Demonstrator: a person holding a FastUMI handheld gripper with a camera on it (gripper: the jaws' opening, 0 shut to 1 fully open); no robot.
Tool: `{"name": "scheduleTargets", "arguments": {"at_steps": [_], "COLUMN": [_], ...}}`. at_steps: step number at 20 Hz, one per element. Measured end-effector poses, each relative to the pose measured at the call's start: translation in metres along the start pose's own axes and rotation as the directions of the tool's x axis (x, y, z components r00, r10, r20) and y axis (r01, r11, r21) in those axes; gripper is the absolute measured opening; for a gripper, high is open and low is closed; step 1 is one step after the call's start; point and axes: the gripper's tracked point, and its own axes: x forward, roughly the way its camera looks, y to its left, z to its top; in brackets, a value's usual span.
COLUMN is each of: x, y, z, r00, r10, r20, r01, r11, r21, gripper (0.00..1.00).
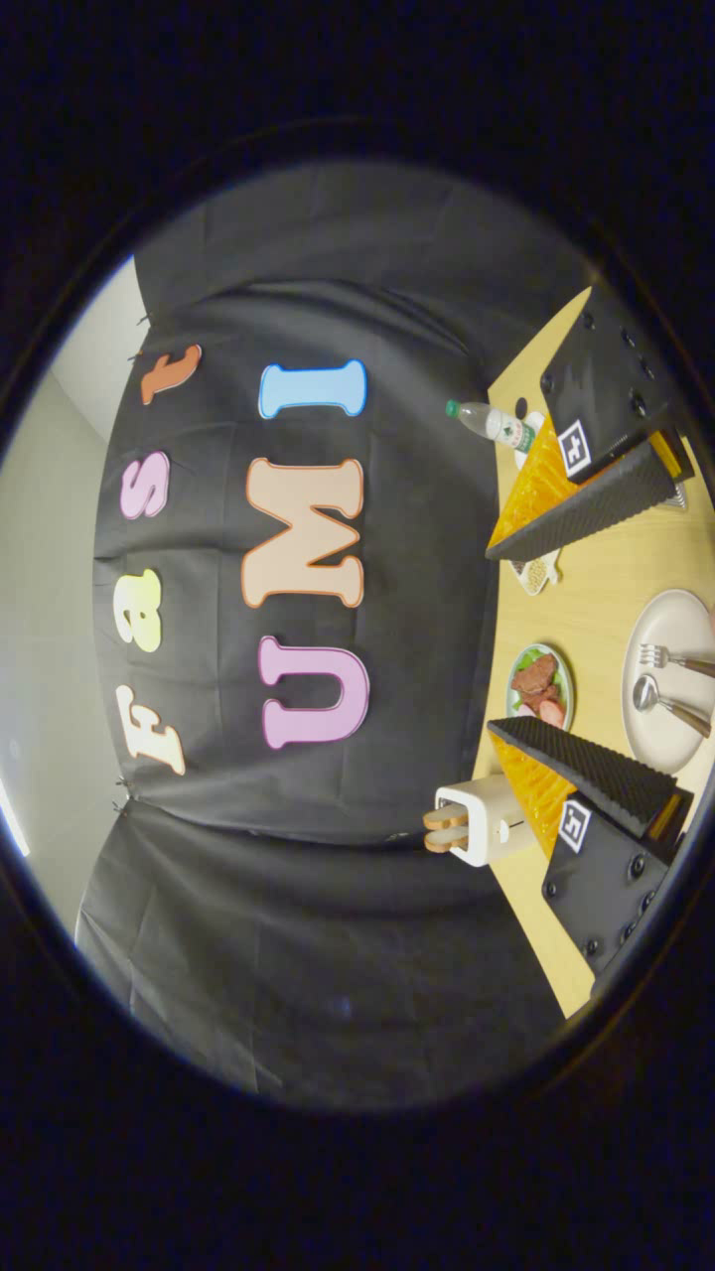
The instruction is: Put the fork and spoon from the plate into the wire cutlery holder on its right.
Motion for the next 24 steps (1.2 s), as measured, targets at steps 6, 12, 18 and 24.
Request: {"name": "scheduleTargets", "arguments": {"at_steps": [6, 12, 18, 24], "x": [0.008, 0.01, 0.005, -0.001], "y": [0.005, 0.006, 0.007, 0.008], "z": [-0.045, -0.088, -0.137, -0.188], "r00": [0.993, 0.975, 0.942, 0.89], "r10": [0.016, 0.023, 0.022, 0.022], "r20": [-0.118, -0.222, -0.335, -0.456], "r01": [-0.018, -0.034, -0.053, -0.06], "r11": [1.0, 0.998, 0.995, 0.996], "r21": [-0.021, -0.047, -0.082, -0.069], "gripper": [1.0, 1.0, 1.0, 1.0]}}
